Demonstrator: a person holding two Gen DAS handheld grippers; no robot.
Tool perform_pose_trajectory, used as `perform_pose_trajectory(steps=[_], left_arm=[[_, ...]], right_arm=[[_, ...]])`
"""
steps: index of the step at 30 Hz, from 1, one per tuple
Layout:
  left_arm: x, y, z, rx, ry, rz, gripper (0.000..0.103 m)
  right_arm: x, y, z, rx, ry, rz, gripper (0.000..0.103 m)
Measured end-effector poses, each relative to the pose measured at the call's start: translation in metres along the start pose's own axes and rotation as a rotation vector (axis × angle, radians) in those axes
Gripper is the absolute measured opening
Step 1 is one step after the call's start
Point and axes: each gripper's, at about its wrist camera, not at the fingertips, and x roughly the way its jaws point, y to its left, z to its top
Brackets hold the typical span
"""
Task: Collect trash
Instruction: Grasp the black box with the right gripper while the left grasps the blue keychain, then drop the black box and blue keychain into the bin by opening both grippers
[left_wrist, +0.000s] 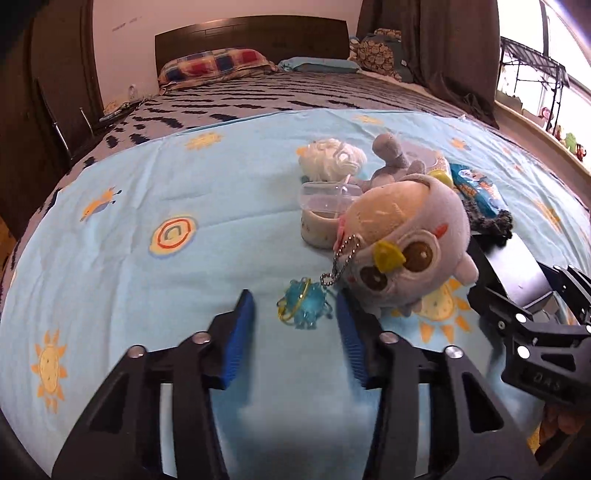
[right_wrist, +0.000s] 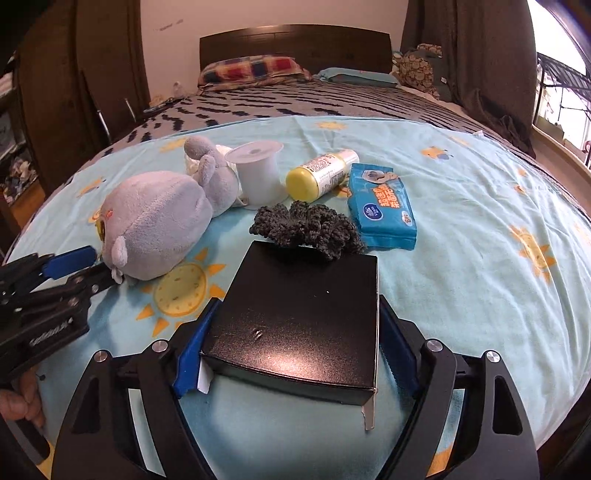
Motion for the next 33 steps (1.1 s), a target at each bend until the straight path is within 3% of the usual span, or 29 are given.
perform_pose_trajectory(steps=[5, 12, 18, 33], left_arm=[[0.004, -0.001, 0.002, -0.002, 0.011, 0.006, 0.028], [-0.009, 0.0, -0.009, -0.018, -0.01, -0.01, 0.027], [-0.032, -0.001, -0.036, -0.045, -0.048, -0.028, 0.027], [-0.11, -0.033, -0.112, -0.023, -0.076, -0.115, 0.027]], right_arm=[[0.002, -0.003, 0.001, 0.005, 0.019, 0.017, 0.082], [-0.01, -0.006, -0.008, -0.004, -0.013, 0.053, 0.08], [-0.038, -0.017, -0.028, 0.011, -0.052, 0.121, 0.08], [-0.099, -0.024, -0.09, -0.014, -0.037, 0.207, 0.079]])
